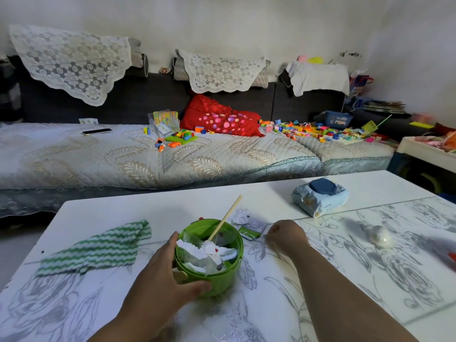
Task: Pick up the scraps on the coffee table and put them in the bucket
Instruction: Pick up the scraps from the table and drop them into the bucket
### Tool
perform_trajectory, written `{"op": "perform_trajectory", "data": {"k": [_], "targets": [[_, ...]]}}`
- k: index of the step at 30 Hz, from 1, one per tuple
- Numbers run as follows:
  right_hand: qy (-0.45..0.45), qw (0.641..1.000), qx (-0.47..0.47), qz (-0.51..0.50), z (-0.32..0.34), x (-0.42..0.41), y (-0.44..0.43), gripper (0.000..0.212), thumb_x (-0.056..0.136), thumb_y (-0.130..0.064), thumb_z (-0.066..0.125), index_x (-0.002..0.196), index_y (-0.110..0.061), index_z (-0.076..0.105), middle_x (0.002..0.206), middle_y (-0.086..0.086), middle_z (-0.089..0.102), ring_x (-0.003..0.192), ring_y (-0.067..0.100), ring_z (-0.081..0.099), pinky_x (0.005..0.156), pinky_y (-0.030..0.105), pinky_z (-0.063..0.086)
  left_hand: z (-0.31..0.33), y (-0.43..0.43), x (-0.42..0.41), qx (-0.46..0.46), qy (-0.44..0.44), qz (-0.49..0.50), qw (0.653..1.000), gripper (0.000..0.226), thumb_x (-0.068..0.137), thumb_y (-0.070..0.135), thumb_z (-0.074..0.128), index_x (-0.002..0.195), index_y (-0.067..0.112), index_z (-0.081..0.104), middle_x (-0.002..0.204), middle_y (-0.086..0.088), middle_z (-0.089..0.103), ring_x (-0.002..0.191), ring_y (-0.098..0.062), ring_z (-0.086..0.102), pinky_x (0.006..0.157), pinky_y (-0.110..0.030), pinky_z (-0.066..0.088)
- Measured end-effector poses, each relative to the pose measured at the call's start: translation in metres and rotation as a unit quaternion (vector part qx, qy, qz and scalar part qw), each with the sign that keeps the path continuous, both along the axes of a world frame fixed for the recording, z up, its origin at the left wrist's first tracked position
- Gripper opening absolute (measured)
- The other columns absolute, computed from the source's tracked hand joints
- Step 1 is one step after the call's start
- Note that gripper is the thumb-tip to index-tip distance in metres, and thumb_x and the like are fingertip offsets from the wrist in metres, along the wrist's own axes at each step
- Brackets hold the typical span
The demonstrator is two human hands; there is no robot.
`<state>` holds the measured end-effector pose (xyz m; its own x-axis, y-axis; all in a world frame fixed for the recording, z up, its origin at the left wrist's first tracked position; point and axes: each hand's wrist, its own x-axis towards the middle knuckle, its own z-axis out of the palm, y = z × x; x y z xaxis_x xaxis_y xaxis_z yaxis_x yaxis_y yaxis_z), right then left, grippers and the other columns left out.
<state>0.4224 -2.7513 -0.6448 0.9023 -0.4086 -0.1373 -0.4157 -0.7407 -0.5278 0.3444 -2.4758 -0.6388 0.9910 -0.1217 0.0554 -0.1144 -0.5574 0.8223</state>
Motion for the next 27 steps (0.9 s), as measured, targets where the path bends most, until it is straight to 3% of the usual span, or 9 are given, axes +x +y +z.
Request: {"op": "perform_trajectory", "data": {"k": [2,3,6,8,10,12,21,25,27], "targets": [[-0.074,0.992,0.074,-0.063,0.003,-0.007,-0.012,0.004,0.077,-0.017,0.066,0.075,-0.018,0.068,0.076,0.003,0.066,0.075,0.021,0.061,0.064,0.026,0.046,0.001,0.000,0.000,-0.001,0.001,0.001,1.000,0.117,0.053,0.045,0.085,0.146,0.037,0.015,0.144,0.010,0.037,0.100,-0.002,0.050,0.082,-0.022,0.038],[-0.101,0.983,0.121,-0.094,0.005,-0.012,-0.021,0.010,0.077,-0.015,0.070,0.086,-0.016,0.071,0.081,0.005,0.068,0.073,0.022,0.060,0.066,0.028,0.048,0.001,0.001,0.000,0.001,0.002,-0.001,1.000,0.117,0.053,0.045,0.085,0.146,0.037,0.015,0.144,0.010,0.037,0.100,-0.002,0.050,0.082,-0.022,0.038],[-0.032,0.977,0.196,-0.083,0.004,-0.026,-0.044,0.032,0.075,-0.007,0.073,0.106,-0.009,0.070,0.068,0.007,0.063,0.048,0.016,0.047,0.048,0.024,0.042,0.001,0.004,0.001,0.008,0.012,-0.006,1.000,0.119,0.050,0.049,0.085,0.146,0.038,0.015,0.144,0.011,0.039,0.104,-0.004,0.050,0.085,-0.024,0.041],[0.043,0.992,0.120,-0.024,0.003,-0.029,-0.040,0.034,0.074,-0.005,0.072,0.107,0.001,0.068,0.068,0.008,0.062,0.051,0.018,0.050,0.053,0.024,0.044,0.001,0.007,0.002,0.017,0.016,-0.009,1.000,0.120,0.049,0.052,0.084,0.146,0.039,0.014,0.143,0.012,0.039,0.105,-0.003,0.049,0.085,-0.024,0.042],[0.059,0.998,0.027,0.021,0.000,-0.025,-0.029,0.039,0.075,-0.013,0.069,0.113,-0.002,0.067,0.096,0.009,0.070,0.081,0.022,0.064,0.077,0.029,0.053,0.002,0.008,0.003,0.018,0.018,-0.012,1.000,0.119,0.049,0.052,0.084,0.145,0.040,0.015,0.141,0.013,0.041,0.103,-0.002,0.050,0.082,-0.022,0.042],[0.057,0.998,0.003,0.022,-0.002,-0.019,-0.020,0.043,0.075,-0.017,0.068,0.117,-0.013,0.067,0.118,0.003,0.067,0.105,0.022,0.063,0.094,0.031,0.051,0.003,0.009,0.004,0.014,0.022,-0.014,1.000,0.118,0.050,0.049,0.085,0.145,0.041,0.016,0.139,0.014,0.043,0.099,0.000,0.051,0.078,-0.019,0.041],[0.088,0.991,-0.060,0.078,0.004,-0.004,-0.008,0.032,0.075,-0.012,0.067,0.105,-0.022,0.073,0.113,0.002,0.068,0.105,0.020,0.064,0.087,0.026,0.052,0.002,0.011,0.005,0.027,0.020,-0.021,0.999,0.119,0.049,0.053,0.084,0.145,0.040,0.015,0.141,0.016,0.041,0.102,0.000,0.051,0.081,-0.021,0.041],[0.100,0.988,-0.051,0.101,0.007,-0.001,-0.009,0.045,0.077,-0.009,0.070,0.120,-0.020,0.066,0.126,0.003,0.062,0.112,0.023,0.060,0.096,0.031,0.048,0.002,0.010,0.005,0.022,0.022,-0.023,0.999,0.119,0.049,0.053,0.084,0.145,0.042,0.015,0.140,0.017,0.041,0.101,0.000,0.050,0.081,-0.021,0.041],[0.091,0.989,-0.026,0.112,0.006,-0.001,-0.008,0.050,0.076,-0.008,0.070,0.123,-0.023,0.064,0.123,0.003,0.063,0.105,0.021,0.060,0.095,0.030,0.047,0.002,0.011,0.006,0.025,0.021,-0.024,0.999,0.118,0.049,0.054,0.083,0.144,0.042,0.014,0.139,0.018,0.041,0.101,0.001,0.050,0.080,-0.020,0.041]]}}
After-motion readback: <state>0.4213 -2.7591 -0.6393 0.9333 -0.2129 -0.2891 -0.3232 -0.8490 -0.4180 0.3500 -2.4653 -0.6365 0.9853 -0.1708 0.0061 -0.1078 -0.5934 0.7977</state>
